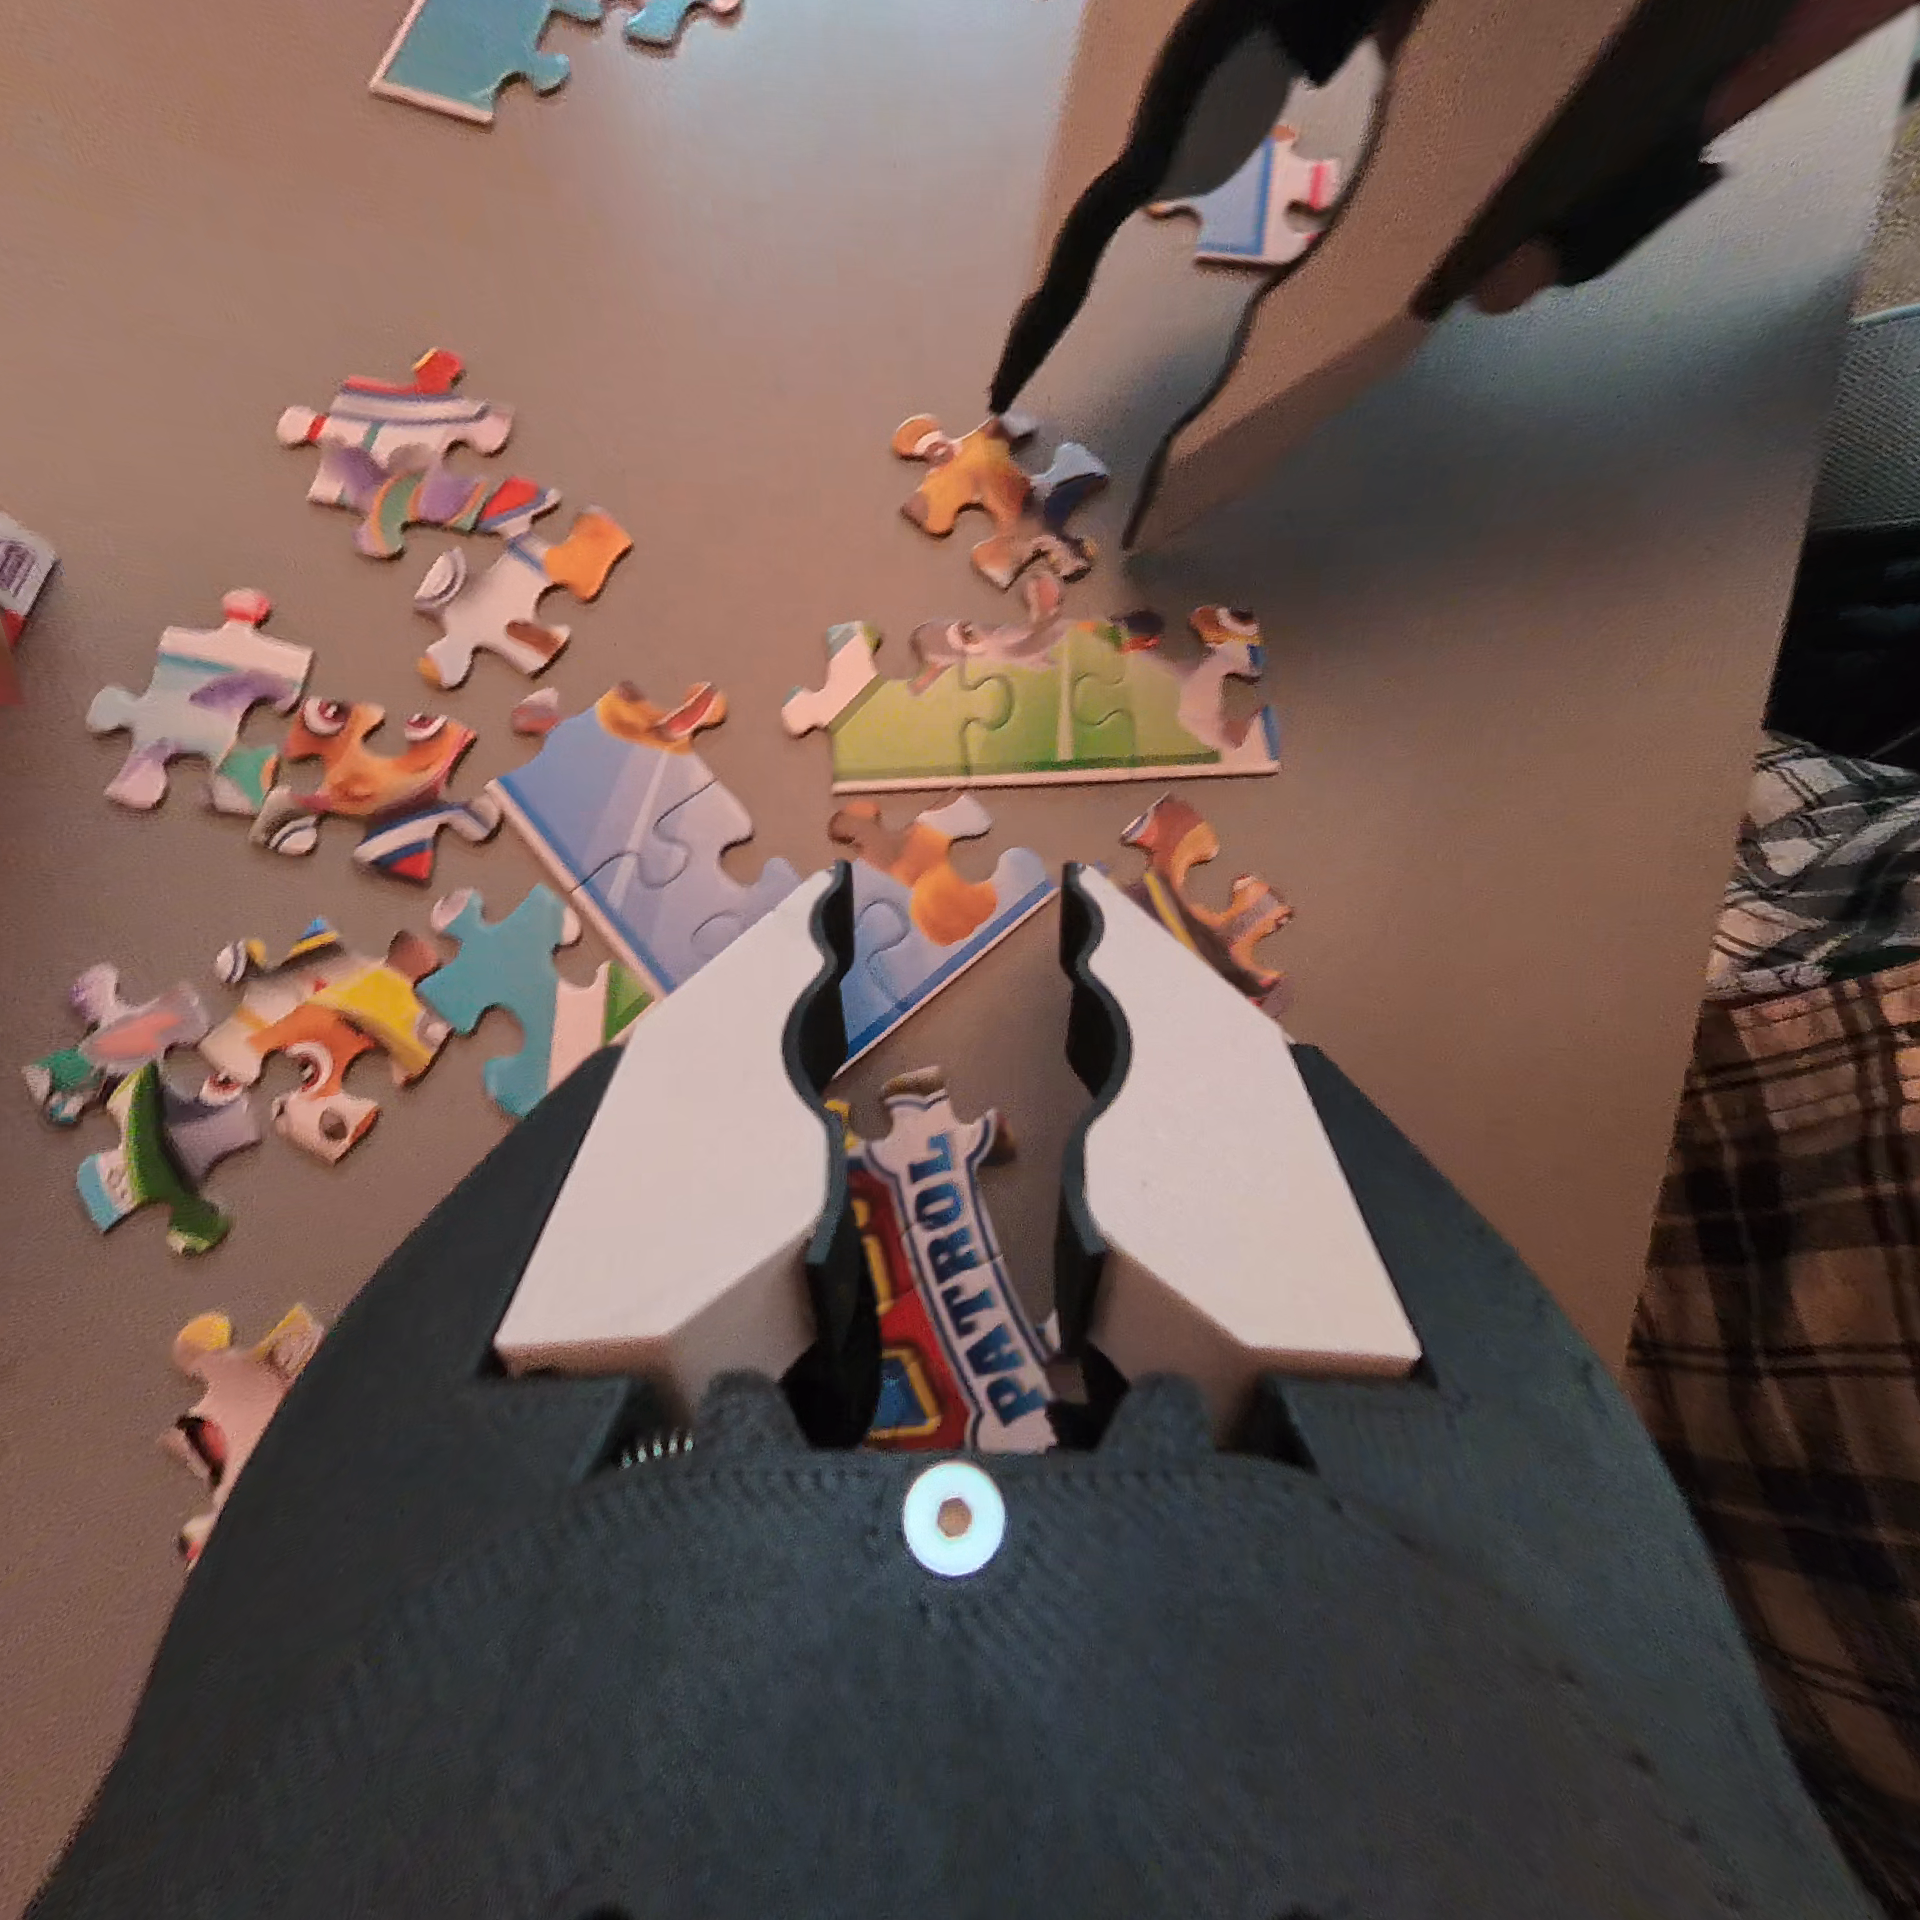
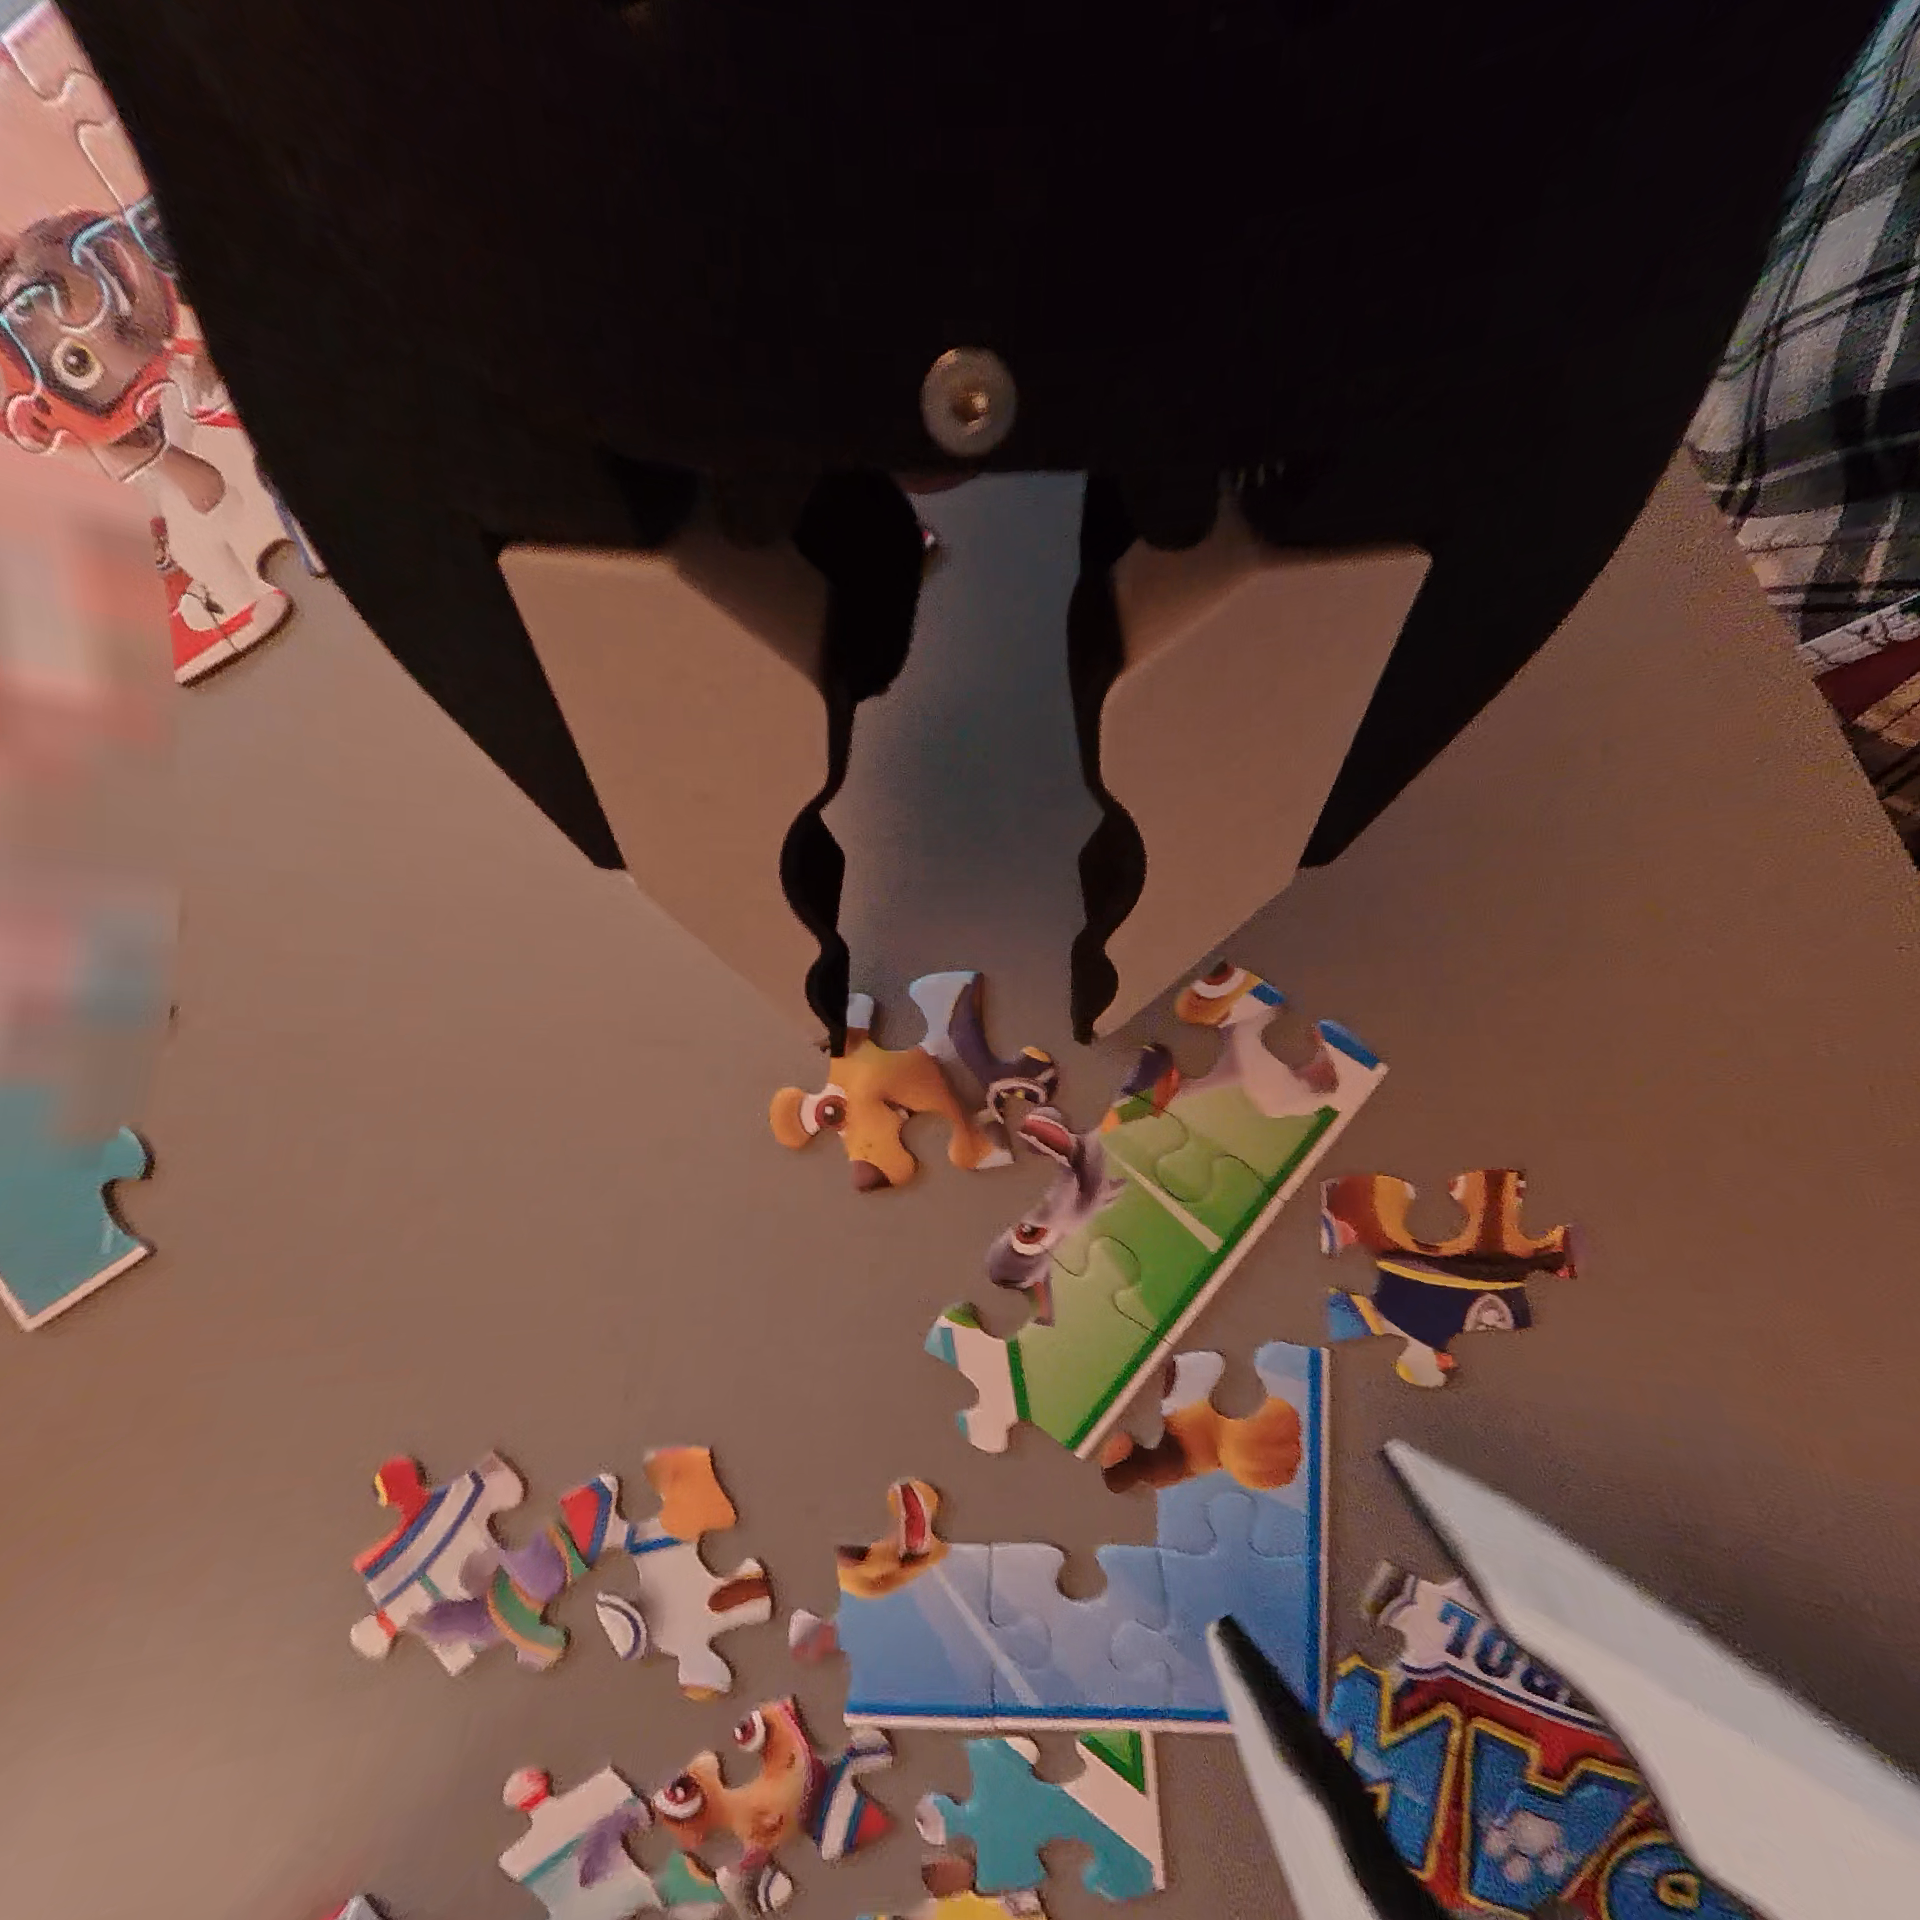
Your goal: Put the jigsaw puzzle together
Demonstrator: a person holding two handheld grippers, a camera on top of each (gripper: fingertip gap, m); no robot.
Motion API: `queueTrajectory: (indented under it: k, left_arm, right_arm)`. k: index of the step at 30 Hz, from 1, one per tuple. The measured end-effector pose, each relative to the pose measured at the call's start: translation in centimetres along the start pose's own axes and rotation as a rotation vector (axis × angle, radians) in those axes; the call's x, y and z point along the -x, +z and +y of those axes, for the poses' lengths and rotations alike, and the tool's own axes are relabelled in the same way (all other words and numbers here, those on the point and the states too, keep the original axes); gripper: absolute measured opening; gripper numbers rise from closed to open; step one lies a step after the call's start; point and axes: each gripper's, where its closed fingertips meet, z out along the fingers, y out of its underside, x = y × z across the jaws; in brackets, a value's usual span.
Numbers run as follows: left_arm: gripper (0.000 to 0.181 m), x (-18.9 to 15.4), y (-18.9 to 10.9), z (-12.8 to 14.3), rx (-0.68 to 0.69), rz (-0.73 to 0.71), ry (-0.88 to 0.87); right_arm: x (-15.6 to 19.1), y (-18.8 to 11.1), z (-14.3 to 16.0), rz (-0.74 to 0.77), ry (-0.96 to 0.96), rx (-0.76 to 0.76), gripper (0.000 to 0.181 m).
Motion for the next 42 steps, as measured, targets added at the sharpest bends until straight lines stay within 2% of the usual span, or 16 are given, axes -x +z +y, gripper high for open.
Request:
queueTrajectory:
  k: [2, 4, 8, 10, 15, 17, 19, 24, 31, 35, 37, 39, 42]
  left_arm:
    - [0.039, -0.7, 0.5, -0.3, 0.002, 0.009, 0.020]
    - [0.038, -1.2, 0.9, -0.5, 0.007, 0.015, 0.033]
    - [0.039, -1.7, 1.0, -0.4, 0.010, 0.026, 0.039]
    - [0.039, -1.9, 0.9, -0.5, 0.007, 0.031, 0.042]
    - [0.039, -2.5, 1.0, -0.3, 0.023, 0.040, 0.059]
    - [0.039, -2.9, 1.0, -0.1, 0.024, 0.052, 0.061]
    - [0.039, -3.5, 1.0, 0.0, 0.029, 0.067, 0.069]
    - [0.036, -5.0, 1.7, 1.0, 0.071, 0.086, 0.104]
    - [0.027, -4.9, 0.7, 2.0, 0.062, 0.057, 0.078]
    - [0.027, -4.4, -0.3, 3.0, 0.048, 0.048, 0.048]
    - [0.030, -4.1, -1.1, 3.5, 0.027, 0.053, 0.016]
    - [0.030, -3.9, -2.1, 3.9, 0.003, 0.055, -0.003]
    - [0.030, -3.2, -3.0, 4.8, -0.001, 0.028, -0.022]
  right_arm:
    - [-0.4, 0.3, 0.1, -0.014, 0.027, -0.004, 0.039]
    - [-0.8, 0.2, 0.2, -0.012, 0.022, 0.001, 0.028]
    - [-0.5, -0.3, 0.8, -0.026, -0.001, 0.024, 0.023]
    - [0.0, -0.7, 1.5, -0.040, -0.013, 0.041, 0.008]
    - [1.1, -1.9, 3.2, -0.057, -0.016, 0.077, 0.009]
    - [0.5, -2.4, 3.6, -0.001, -0.039, 0.115, 0.018]
    - [0.8, -2.6, 3.0, 0.012, -0.065, 0.099, 0.026]
    - [1.2, -1.8, 2.5, -0.011, -0.064, 0.080, 0.021]
    - [-0.6, -1.1, 1.9, -0.052, -0.025, 0.049, 0.015]
    - [-3.0, -0.5, 0.7, 0.062, -0.067, 0.085, 0.023]
    - [-1.9, -0.9, -0.6, 0.042, -0.091, 0.046, 0.025]
    - [0.7, -1.1, -1.6, -0.034, -0.122, 0.003, 0.027]
    - [3.6, -0.4, -1.7, -0.111, -0.152, -0.001, 0.030]
